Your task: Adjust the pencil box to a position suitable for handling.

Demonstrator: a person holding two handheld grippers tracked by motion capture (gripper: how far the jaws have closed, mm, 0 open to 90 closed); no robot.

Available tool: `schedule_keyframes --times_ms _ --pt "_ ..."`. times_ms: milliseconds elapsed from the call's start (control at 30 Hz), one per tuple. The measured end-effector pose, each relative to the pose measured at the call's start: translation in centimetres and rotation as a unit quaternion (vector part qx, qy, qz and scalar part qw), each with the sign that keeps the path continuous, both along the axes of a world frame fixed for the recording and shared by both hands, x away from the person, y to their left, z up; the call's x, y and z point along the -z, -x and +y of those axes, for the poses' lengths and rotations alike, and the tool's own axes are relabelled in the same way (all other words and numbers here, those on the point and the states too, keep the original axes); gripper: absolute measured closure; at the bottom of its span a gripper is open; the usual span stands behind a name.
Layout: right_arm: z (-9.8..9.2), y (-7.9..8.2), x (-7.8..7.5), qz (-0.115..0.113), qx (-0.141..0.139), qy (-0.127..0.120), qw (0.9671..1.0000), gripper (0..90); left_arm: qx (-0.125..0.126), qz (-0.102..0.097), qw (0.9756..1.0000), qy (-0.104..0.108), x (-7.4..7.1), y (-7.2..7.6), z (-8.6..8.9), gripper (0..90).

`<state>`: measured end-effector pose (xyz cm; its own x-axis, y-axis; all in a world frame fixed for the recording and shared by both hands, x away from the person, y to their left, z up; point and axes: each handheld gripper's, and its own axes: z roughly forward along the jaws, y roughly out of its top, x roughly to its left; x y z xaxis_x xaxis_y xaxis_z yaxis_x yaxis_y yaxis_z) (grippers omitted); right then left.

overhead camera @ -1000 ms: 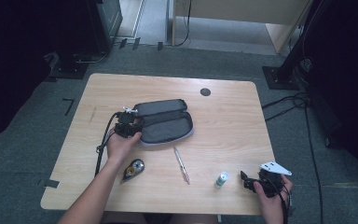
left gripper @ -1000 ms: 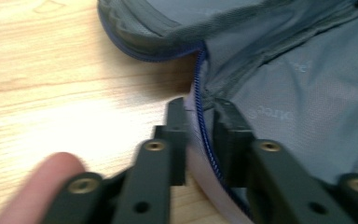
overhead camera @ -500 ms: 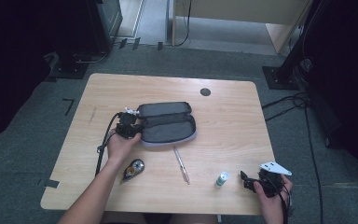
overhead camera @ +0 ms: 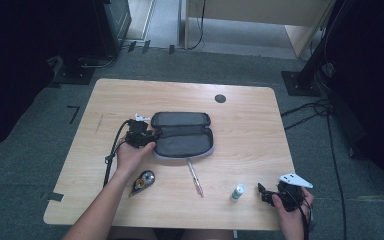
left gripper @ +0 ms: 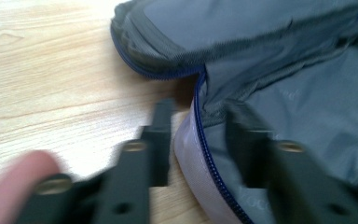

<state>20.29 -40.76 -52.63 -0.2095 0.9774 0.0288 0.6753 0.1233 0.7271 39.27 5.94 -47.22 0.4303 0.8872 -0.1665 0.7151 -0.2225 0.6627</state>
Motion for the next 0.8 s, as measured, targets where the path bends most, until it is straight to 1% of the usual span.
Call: schedule_keyframes --times_ms 33,67,100,133,167,200,233,267,300,333,400,433,467,500,567,600,633,667,700,733,767,800 --pt "0.0 0.0 0.0 0.0 0.0 0.0 1.0 8.1 -0.002 -0.006 1.0 0.004 -0.3 0.2 0.2 52.7" --pt "0.0 0.0 0.0 0.0 0.0 0.0 1.0 8.1 -0.002 -0.006 1.0 0.004 -0.3 0.2 0.2 47.8" --pt "0.0 0.0 0.0 0.0 0.0 0.0 1.0 8.1 -0.003 -0.013 0.9998 0.013 -1.1 0.6 0.6 43.0" --pt "0.0 0.0 0.0 0.0 0.0 0.0 1.0 8.1 -0.003 -0.017 0.9997 0.017 -1.4 0.8 0.9 39.2" --pt "0.0 0.0 0.0 0.0 0.0 0.0 1.0 8.1 -0.003 -0.017 0.9997 0.017 -1.4 0.8 0.9 35.3" --pt "0.0 0.0 0.0 0.0 0.0 0.0 1.0 8.1 -0.012 -0.029 0.9994 0.018 -2.0 1.5 1.6 31.8" --pt "0.0 0.0 0.0 0.0 0.0 0.0 1.0 8.1 -0.014 -0.032 0.9991 0.023 -2.2 1.9 2.1 29.8" --pt "0.0 0.0 0.0 0.0 0.0 0.0 1.0 8.0 -0.018 -0.036 0.999 0.019 -2.4 2.3 2.5 30.0" --pt "0.0 0.0 0.0 0.0 0.0 0.001 1.0 8.0 -0.023 -0.038 0.9989 0.01 -2.5 2.7 3.0 30.1" --pt "0.0 0.0 0.0 0.0 0.0 0.001 1.0 8.1 -0.024 -0.041 0.9988 0.01 -2.4 3.0 3.5 28.1" --pt "0.0 0.0 0.0 0.0 0.0 0.001 1.0 8.1 -0.035 -0.043 0.9984 0.007 -2.2 3.9 4.5 23.8" --pt "0.0 0.0 0.0 0.0 0.0 0.001 1.0 8.1 -0.035 -0.043 0.9984 0.007 -2.2 3.9 4.5 21.1" --pt "0.0 0.0 0.0 0.0 0.0 0.001 1.0 8.0 -0.036 -0.043 0.9984 0.005 -2.0 4.3 5.0 18.4" --pt "0.0 0.0 0.0 0.0 0.0 0.001 1.0 8.1 -0.041 -0.043 0.9982 0.004 -1.6 5.2 6.0 16.7" --pt "0.0 0.0 0.0 0.0 0.0 0.001 1.0 8.0 -0.045 -0.042 0.998 -0.012 -1.1 5.9 6.9 11.1" --pt "0.0 0.0 0.0 0.0 0.0 0.001 1.0 8.1 -0.045 -0.043 0.9979 -0.017 -0.9 6.3 7.4 9.5" --pt "0.0 0.0 0.0 0.0 0.0 0.001 1.0 8.0 -0.045 -0.043 0.9979 -0.017 -0.9 6.3 7.4 9.1" --pt "0.0 0.0 0.0 0.0 0.0 0.001 1.0 8.0 -0.047 -0.045 0.9977 -0.02 -0.7 6.7 7.9 9.1" --pt "0.0 0.0 0.0 0.0 0.0 0.001 1.0 8.1 -0.051 -0.042 0.9976 -0.02 -0.2 7.5 9.2 6.4" --pt "0.0 0.0 0.0 0.0 0.0 0.001 1.0 8.1 -0.051 -0.042 0.9976 -0.02 -0.2 7.5 9.2 3.6" --pt "0.0 0.0 0.0 0.001 0.001 0.0 1.0 8.1 -0.055 -0.038 0.9977 -0.006 0.4 8.3 10.6 2.8" --pt "0.0 0.0 0.0 0.0 0.001 0.001 1.0 8.1 -0.06 -0.038 0.9975 0.0 0.8 8.7 11.3 2.8"
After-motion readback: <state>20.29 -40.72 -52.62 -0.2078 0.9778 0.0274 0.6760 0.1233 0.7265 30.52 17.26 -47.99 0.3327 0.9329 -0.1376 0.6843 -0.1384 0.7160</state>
